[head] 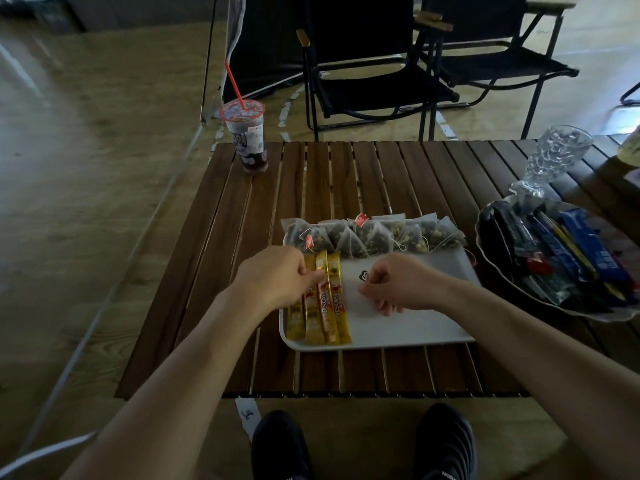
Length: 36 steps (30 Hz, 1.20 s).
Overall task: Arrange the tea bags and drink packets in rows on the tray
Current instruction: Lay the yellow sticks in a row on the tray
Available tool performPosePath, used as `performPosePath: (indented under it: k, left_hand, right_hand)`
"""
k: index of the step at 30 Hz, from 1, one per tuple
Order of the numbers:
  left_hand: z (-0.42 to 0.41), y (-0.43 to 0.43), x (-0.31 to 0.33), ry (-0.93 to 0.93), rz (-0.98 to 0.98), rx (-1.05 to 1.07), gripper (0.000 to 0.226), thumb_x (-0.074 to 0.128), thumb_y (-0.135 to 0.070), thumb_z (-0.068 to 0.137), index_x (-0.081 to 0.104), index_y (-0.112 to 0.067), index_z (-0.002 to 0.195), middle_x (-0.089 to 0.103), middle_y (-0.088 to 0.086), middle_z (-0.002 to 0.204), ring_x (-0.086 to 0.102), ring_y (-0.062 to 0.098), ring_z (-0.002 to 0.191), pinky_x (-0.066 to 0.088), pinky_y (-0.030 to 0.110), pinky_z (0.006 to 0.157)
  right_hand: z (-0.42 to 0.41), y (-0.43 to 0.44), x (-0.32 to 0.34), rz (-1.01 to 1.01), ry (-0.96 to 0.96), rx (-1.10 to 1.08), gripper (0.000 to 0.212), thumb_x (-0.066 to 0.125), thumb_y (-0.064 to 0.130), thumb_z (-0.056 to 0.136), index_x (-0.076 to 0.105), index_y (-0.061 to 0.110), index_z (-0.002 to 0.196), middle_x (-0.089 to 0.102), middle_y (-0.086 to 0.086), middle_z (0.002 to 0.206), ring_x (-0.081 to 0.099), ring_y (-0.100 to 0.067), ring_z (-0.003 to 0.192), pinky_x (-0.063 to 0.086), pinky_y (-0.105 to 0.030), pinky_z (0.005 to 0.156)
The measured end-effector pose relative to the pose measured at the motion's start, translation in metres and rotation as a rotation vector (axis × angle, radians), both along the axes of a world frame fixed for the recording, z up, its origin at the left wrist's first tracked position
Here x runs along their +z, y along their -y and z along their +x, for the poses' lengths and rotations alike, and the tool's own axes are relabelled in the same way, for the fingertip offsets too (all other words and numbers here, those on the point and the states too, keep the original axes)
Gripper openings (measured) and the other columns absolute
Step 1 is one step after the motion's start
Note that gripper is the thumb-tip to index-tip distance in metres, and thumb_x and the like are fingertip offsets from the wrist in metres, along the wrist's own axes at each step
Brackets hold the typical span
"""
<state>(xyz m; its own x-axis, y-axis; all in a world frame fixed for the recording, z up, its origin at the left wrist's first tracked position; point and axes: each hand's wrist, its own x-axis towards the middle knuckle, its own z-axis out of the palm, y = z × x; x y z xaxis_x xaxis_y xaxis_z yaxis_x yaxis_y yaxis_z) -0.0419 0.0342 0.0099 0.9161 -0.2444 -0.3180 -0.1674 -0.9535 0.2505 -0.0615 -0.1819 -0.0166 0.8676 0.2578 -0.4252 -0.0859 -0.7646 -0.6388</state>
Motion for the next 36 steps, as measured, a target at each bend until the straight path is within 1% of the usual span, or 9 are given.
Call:
performPosePath:
  k: [8,11,14,17,20,22,27,31,36]
  left_hand:
    - [0.004,0.019,-0.001,-0.089,0.093,-0.036,0.032,0.057,-0.059,0.088,0.06,-0.028,0.085,0.064,-0.007,0.081,0.063,0.009,0.073,0.051,0.028,0.066]
    - [0.001,0.027,0.003,0.01,0.086,-0.036,0.031,0.052,-0.059,0.09,0.06,-0.029,0.088,0.064,-0.007,0.08,0.062,0.008,0.071,0.055,0.031,0.068]
    - [-0.003,0.04,0.005,0.138,0.08,-0.091,0.031,0.046,-0.059,0.093,0.057,-0.032,0.088,0.061,-0.01,0.077,0.059,0.004,0.067,0.048,0.025,0.056]
    - [-0.007,0.055,0.008,0.187,0.067,-0.125,0.027,0.044,-0.056,0.095,0.052,-0.033,0.083,0.058,-0.01,0.074,0.055,0.001,0.063,0.035,0.021,0.05]
    - [-0.008,0.066,0.008,0.211,0.034,-0.14,0.027,0.046,-0.052,0.096,0.053,-0.032,0.08,0.06,-0.008,0.072,0.056,0.002,0.062,0.035,0.02,0.049]
    - [-0.008,0.07,0.007,0.204,0.004,-0.137,0.027,0.047,-0.051,0.096,0.054,-0.031,0.079,0.061,-0.007,0.07,0.057,0.003,0.06,0.035,0.02,0.049]
    - [-0.005,0.074,0.004,0.212,-0.009,-0.122,0.029,0.048,-0.051,0.096,0.055,-0.03,0.077,0.061,-0.007,0.066,0.057,0.003,0.058,0.035,0.021,0.048]
    - [-0.004,0.078,0.002,0.238,-0.035,-0.145,0.028,0.049,-0.048,0.096,0.051,-0.031,0.075,0.057,-0.007,0.065,0.053,0.002,0.057,0.031,0.019,0.048]
    - [-0.001,0.085,-0.002,0.274,-0.054,-0.157,0.028,0.049,-0.049,0.096,0.051,-0.031,0.075,0.058,-0.009,0.069,0.054,0.002,0.062,0.034,0.021,0.051]
  right_hand:
    - [-0.003,0.026,0.015,-0.043,0.052,-0.014,0.03,0.059,0.035,0.097,0.069,0.008,0.089,0.075,-0.003,0.079,0.072,-0.016,0.072,0.055,-0.023,0.061]
    - [-0.003,0.046,0.025,-0.029,0.091,-0.069,0.025,0.059,0.033,0.096,0.069,0.01,0.091,0.074,0.001,0.077,0.07,-0.01,0.069,0.054,-0.021,0.062]
    - [-0.003,0.077,0.033,-0.068,0.163,-0.161,0.016,0.062,0.03,0.095,0.066,0.017,0.087,0.072,0.004,0.075,0.068,-0.004,0.066,0.054,-0.022,0.067]
    - [-0.001,0.123,0.035,-0.238,0.311,-0.405,0.018,0.06,0.028,0.095,0.071,0.015,0.088,0.071,0.0,0.08,0.066,-0.012,0.07,0.054,-0.028,0.065]
    - [0.0,0.175,0.029,-0.523,0.459,-0.646,0.022,0.054,0.021,0.095,0.074,0.012,0.095,0.069,-0.008,0.088,0.061,-0.022,0.074,0.043,-0.027,0.062]
    - [-0.002,0.203,0.019,-0.562,0.436,-0.789,0.021,0.055,0.018,0.093,0.074,0.013,0.099,0.069,-0.012,0.093,0.061,-0.029,0.08,0.044,-0.03,0.065]
    - [-0.007,0.23,0.003,-0.537,0.291,-0.902,0.014,0.068,0.025,0.089,0.078,0.016,0.094,0.07,-0.008,0.09,0.047,-0.012,0.059,0.039,-0.025,0.056]
    - [-0.004,0.234,0.0,-0.487,0.28,-0.942,0.021,0.07,0.031,0.088,0.074,0.016,0.103,0.067,-0.004,0.078,0.063,-0.016,0.058,0.048,-0.025,0.051]
    - [-0.003,0.234,0.001,-0.49,0.247,-0.978,0.021,0.066,0.026,0.089,0.065,0.01,0.103,0.069,-0.012,0.081,0.069,-0.023,0.054,0.054,-0.029,0.047]
